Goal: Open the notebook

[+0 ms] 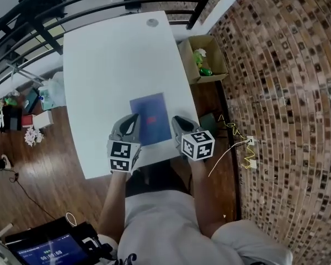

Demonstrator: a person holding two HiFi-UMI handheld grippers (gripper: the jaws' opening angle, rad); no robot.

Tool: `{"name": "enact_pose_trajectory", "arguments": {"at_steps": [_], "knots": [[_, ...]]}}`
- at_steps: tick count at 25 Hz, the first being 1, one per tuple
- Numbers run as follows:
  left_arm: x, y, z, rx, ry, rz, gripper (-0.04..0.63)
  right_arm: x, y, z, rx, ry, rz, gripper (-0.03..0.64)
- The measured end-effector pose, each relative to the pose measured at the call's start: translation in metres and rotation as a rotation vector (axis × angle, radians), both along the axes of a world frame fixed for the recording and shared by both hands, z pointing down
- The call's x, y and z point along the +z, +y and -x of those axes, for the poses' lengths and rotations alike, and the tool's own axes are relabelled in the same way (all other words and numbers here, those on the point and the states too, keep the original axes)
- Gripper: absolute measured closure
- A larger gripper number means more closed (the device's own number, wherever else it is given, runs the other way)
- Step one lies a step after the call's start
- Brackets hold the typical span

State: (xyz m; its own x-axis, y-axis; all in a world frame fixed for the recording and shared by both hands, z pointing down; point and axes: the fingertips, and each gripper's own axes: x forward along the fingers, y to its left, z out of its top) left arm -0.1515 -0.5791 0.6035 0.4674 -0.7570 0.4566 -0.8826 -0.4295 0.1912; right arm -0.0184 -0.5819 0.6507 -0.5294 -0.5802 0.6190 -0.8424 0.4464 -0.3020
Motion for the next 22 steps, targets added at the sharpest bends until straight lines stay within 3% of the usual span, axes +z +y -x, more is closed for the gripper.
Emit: {"name": "enact_pose_trajectory", "arguments": {"at_steps": [6,11,22], "knots": [[0.032,-0.002,-0.003,-0.005,-0.015,0.04,0.58,0.031,0.01,0.0,-0.035,0.032,0.05,0.555],[0.048,-0.001,-0.008,0.001,-0.017,0.082,0.58,0.057,0.008,0.009,-0.077,0.068,0.069,0.449],[0.062,0.002,0.002,-0.032,-0.029,0.115,0.58,0.085,0.005,0.023,-0.108,0.075,0.13,0.448]]}}
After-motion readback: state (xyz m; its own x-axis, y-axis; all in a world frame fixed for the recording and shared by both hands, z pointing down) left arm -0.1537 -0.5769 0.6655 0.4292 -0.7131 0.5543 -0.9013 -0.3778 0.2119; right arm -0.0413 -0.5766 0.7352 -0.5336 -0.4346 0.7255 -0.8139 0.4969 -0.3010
